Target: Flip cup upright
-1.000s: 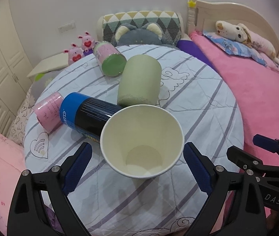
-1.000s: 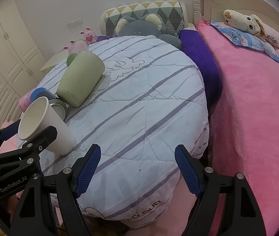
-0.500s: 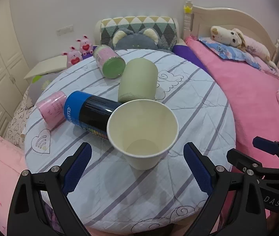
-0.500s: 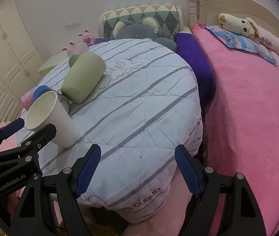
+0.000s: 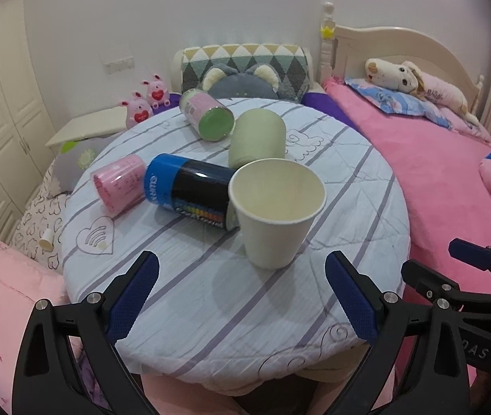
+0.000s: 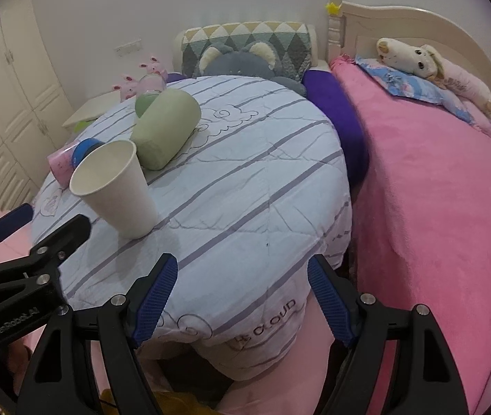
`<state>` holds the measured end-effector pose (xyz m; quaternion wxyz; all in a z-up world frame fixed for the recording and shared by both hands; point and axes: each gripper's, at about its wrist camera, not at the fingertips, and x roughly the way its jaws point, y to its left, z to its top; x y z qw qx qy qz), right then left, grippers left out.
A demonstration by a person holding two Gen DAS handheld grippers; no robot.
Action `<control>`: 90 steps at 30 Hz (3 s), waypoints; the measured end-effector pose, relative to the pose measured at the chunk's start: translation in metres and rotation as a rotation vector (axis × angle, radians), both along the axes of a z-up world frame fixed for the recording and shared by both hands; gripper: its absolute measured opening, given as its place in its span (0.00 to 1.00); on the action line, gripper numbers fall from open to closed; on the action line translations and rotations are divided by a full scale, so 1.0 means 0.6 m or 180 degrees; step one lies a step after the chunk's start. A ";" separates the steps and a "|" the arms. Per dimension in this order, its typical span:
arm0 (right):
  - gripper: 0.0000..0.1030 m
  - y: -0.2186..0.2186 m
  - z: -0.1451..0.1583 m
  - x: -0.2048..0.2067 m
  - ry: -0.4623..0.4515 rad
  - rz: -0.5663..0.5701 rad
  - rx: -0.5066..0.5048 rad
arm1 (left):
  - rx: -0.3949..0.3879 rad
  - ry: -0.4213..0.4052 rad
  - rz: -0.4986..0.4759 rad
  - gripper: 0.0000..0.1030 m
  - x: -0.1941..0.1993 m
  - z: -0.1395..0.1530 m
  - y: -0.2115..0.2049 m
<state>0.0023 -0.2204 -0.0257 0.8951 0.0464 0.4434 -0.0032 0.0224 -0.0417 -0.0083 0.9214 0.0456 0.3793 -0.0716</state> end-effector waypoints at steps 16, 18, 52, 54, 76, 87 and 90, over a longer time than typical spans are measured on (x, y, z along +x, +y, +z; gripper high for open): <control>0.77 0.053 0.021 -0.083 -0.0579 -0.0040 -0.0227 | -0.0160 -0.0415 -0.0044 0.98 -0.075 -0.006 0.047; 0.78 0.060 0.023 -0.087 -0.0652 0.0004 -0.0256 | -0.0198 -0.0521 -0.0022 0.98 -0.084 -0.003 0.051; 0.78 0.078 -0.027 -0.169 -0.2189 0.0088 -0.0148 | -0.0420 -0.1775 0.0217 0.99 -0.194 -0.060 0.096; 0.78 0.080 -0.027 -0.168 -0.2165 0.0108 -0.0142 | -0.0477 -0.1811 0.0227 0.99 -0.197 -0.060 0.103; 0.78 0.089 -0.016 -0.182 -0.2139 0.0297 -0.0132 | -0.0571 -0.1790 0.0301 0.99 -0.188 -0.060 0.126; 0.78 0.093 -0.011 -0.185 -0.2104 0.0322 -0.0190 | -0.0508 -0.1816 0.0304 0.99 -0.188 -0.060 0.126; 0.78 0.093 -0.010 -0.188 -0.2117 0.0346 -0.0187 | -0.0507 -0.1824 0.0315 0.99 -0.189 -0.060 0.128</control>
